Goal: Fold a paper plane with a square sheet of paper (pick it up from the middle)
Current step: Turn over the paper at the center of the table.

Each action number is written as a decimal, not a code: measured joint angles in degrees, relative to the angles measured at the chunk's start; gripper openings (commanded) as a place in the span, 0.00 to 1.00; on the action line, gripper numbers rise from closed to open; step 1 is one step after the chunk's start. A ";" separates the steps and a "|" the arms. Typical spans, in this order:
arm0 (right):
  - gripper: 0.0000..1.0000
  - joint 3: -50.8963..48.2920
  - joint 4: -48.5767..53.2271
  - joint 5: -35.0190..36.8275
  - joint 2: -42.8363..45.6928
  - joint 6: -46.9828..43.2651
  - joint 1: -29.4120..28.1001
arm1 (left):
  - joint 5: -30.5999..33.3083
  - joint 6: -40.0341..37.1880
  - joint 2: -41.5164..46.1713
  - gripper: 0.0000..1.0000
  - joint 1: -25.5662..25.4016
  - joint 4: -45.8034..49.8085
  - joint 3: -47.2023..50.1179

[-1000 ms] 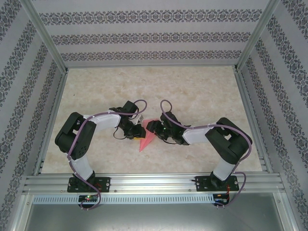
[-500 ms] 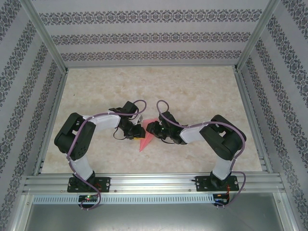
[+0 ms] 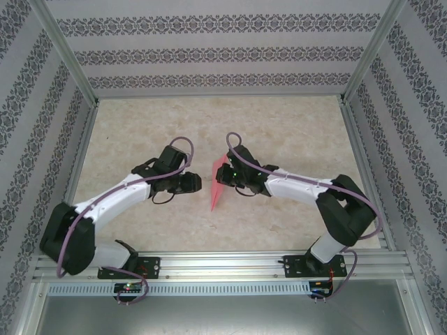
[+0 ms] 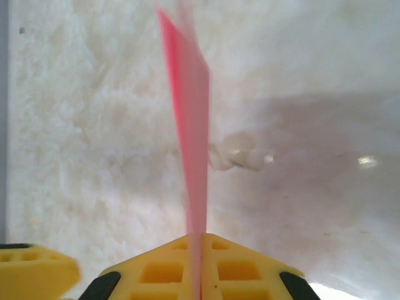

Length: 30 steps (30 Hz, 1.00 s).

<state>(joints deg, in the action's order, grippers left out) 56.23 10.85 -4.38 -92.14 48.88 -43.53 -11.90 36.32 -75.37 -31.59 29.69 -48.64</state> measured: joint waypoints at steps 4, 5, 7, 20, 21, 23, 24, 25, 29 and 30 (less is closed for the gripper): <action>0.07 13.51 21.84 12.61 0.24 -6.29 -1.49 | 8.22 1.97 6.97 0.45 0.07 1.62 1.84; 0.07 16.55 27.56 16.24 -0.02 -7.37 -2.08 | 10.40 2.75 8.48 0.46 0.07 2.19 2.51; 0.08 22.32 38.16 23.04 -1.92 -8.59 -3.15 | 14.08 4.13 10.71 0.46 0.24 3.45 3.61; 0.09 41.66 66.60 37.07 -29.11 -8.72 -9.75 | 30.86 11.13 22.51 0.54 1.20 10.95 6.73; 0.10 42.69 66.55 36.68 -30.42 -8.48 -10.16 | 31.45 11.26 23.39 0.54 1.20 11.32 6.91; 0.11 45.35 66.47 35.56 -33.24 -8.09 -10.88 | 32.54 11.54 25.11 0.53 1.22 11.91 7.23; 0.12 46.36 66.47 34.84 -34.25 -7.89 -11.17 | 33.00 11.63 25.70 0.53 1.22 12.04 7.39; 0.13 47.41 66.36 34.07 -35.21 -7.63 -11.30 | 33.38 11.63 26.23 0.53 1.22 12.09 7.52; 0.20 50.42 65.00 30.62 -37.90 -6.58 -12.24 | 33.92 11.65 26.53 0.54 1.33 12.20 7.58; 0.24 50.86 64.76 29.77 -38.23 -6.36 -12.33 | 33.92 11.65 26.51 0.54 1.44 12.22 7.58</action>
<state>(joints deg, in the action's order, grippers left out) 107.09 75.61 25.39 -130.37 42.52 -55.86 22.02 47.97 -48.86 -30.15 41.91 -41.06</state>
